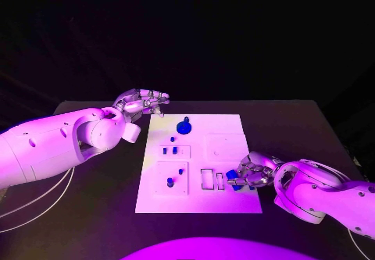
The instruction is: Assemble the parts on the task board
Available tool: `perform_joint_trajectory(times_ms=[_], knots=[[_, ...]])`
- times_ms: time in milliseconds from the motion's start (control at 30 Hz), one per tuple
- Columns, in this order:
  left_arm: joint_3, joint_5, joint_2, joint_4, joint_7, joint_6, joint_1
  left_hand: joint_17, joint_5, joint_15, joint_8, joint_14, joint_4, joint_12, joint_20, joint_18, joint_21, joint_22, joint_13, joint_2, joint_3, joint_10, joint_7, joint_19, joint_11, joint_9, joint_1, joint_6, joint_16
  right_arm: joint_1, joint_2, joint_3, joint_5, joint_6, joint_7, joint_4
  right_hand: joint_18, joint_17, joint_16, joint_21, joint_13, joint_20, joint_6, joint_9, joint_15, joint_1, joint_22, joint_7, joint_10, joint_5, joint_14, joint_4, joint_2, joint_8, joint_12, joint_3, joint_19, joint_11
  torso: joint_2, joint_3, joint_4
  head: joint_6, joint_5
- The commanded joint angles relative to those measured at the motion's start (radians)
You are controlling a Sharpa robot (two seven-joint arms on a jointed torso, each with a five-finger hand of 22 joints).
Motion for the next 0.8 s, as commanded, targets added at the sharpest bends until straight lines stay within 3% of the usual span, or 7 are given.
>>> perform_joint_trajectory(times_ms=[33, 300, 500, 633, 800], knots=[[0.001, 0.001, 0.000, 0.003, 0.009, 0.013, 0.000, -0.001, -0.001, 0.003, 0.006, -0.007, 0.001, 0.003, 0.005, 0.014, -0.005, -0.001, -0.001, 0.005, -0.003, -0.007, 0.009, -0.002, -0.002, 0.000, 0.005, -0.008, -0.004, -0.008, 0.004, -0.005, -0.011, 0.027, -0.020, -0.003, -0.011, 0.066, 0.007, 0.006, 0.005, -0.011, -0.009, -0.003, -0.010, 0.025, 0.218, -0.002, 0.008, 0.022, 0.070, 0.000, 0.003, -0.002, 0.006, -0.008, 0.058, -0.002, 0.000, 0.0000, -0.0005, -0.002, -0.001], [0.001, 0.001, -0.002, 0.004, 0.008, 0.012, 0.000, -0.001, -0.001, 0.003, 0.006, -0.007, 0.001, 0.003, 0.005, 0.014, -0.005, -0.001, -0.001, 0.005, -0.003, -0.007, 0.009, -0.002, -0.002, 0.000, 0.005, -0.008, -0.004, -0.010, 0.004, -0.005, -0.006, 0.024, -0.023, 0.006, -0.012, 0.069, 0.009, 0.011, 0.035, -0.013, 0.000, -0.011, -0.013, 0.095, 0.219, -0.005, 0.026, 0.107, 0.070, -0.002, 0.012, -0.003, 0.028, -0.002, 0.058, -0.006, 0.000, 0.0005, -0.0004, -0.006, -0.004], [0.001, 0.001, -0.003, 0.004, 0.008, 0.011, 0.000, -0.001, -0.001, 0.003, 0.006, -0.007, 0.001, 0.003, 0.005, 0.014, -0.005, -0.001, -0.001, 0.005, -0.003, -0.007, 0.009, -0.002, -0.002, 0.000, 0.005, -0.008, -0.004, -0.010, 0.003, -0.005, 0.000, 0.012, -0.029, 0.011, -0.013, 0.076, 0.012, 0.016, 0.049, -0.015, 0.007, -0.017, -0.015, 0.123, 0.220, -0.008, 0.035, 0.112, 0.072, -0.002, 0.011, -0.005, 0.041, 0.011, 0.059, -0.009, 0.000, 0.0004, -0.0004, -0.006, -0.004], [0.001, 0.001, -0.002, 0.004, 0.008, 0.011, 0.000, -0.001, -0.001, 0.003, 0.006, -0.007, 0.001, 0.003, 0.005, 0.014, -0.005, -0.001, -0.001, 0.005, -0.003, -0.007, 0.009, -0.002, -0.002, 0.000, 0.005, -0.008, -0.004, -0.007, -0.003, -0.004, 0.020, -0.020, -0.027, 0.019, -0.014, 0.085, 0.016, 0.026, 0.073, -0.018, 0.022, -0.024, -0.019, 0.134, 0.223, -0.013, 0.053, 0.143, 0.073, 0.002, 0.018, -0.009, 0.066, 0.029, 0.062, -0.013, -0.001, 0.0001, -0.0003, -0.006, -0.004], [0.001, 0.001, -0.002, 0.004, 0.008, 0.010, 0.000, -0.001, -0.001, 0.003, 0.007, -0.007, 0.002, 0.005, 0.005, 0.014, -0.007, -0.002, -0.001, 0.006, -0.004, -0.008, 0.009, -0.001, -0.002, 0.001, 0.005, -0.009, -0.004, 0.019, -0.015, -0.003, 0.055, -0.056, -0.021, 0.039, -0.017, 0.099, 0.022, 0.044, 0.089, -0.020, 0.037, -0.031, -0.021, 0.115, 0.227, -0.016, 0.065, 0.157, 0.076, 0.004, 0.024, -0.011, 0.082, 0.037, 0.066, -0.016, -0.001, -0.0001, -0.0009, -0.005, -0.004]])
